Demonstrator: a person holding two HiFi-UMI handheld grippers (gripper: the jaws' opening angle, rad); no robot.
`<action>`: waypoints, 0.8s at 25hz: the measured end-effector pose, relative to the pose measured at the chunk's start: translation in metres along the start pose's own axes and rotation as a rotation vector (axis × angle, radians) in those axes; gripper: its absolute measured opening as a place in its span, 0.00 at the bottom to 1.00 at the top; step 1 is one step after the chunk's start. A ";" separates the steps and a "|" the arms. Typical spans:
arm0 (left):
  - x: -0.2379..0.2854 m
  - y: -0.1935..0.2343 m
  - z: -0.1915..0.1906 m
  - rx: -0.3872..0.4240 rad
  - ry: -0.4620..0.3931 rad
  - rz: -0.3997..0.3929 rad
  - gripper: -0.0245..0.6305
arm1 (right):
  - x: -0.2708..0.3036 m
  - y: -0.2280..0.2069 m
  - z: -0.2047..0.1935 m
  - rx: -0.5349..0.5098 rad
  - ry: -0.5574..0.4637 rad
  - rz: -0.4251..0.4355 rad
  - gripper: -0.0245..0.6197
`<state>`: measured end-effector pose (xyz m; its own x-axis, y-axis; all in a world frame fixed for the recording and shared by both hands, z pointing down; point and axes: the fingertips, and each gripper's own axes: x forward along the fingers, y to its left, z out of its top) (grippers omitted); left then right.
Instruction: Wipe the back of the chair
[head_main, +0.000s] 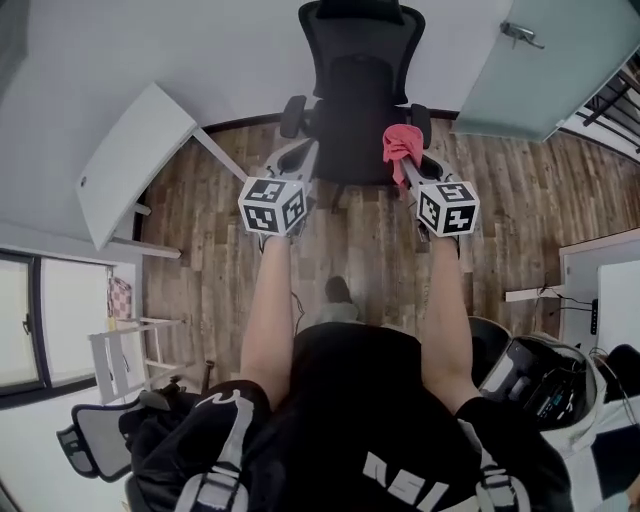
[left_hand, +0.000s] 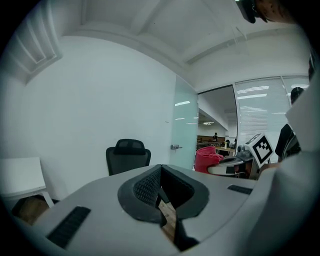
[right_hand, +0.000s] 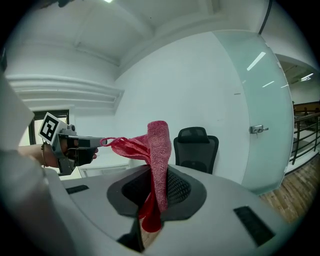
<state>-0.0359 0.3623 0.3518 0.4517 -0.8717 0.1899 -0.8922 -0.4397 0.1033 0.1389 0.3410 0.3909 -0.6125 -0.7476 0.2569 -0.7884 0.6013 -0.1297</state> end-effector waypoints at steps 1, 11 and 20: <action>0.008 0.010 0.001 -0.001 0.002 -0.007 0.07 | 0.010 -0.002 0.003 0.000 0.003 -0.004 0.14; 0.074 0.077 0.006 0.009 0.037 -0.047 0.07 | 0.095 -0.034 0.025 0.008 0.024 -0.040 0.14; 0.165 0.110 0.014 0.023 0.058 -0.056 0.07 | 0.170 -0.092 0.047 0.012 0.010 -0.017 0.14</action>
<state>-0.0596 0.1667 0.3808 0.4999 -0.8318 0.2412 -0.8651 -0.4929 0.0933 0.1047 0.1457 0.4018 -0.5982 -0.7549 0.2688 -0.7995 0.5848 -0.1368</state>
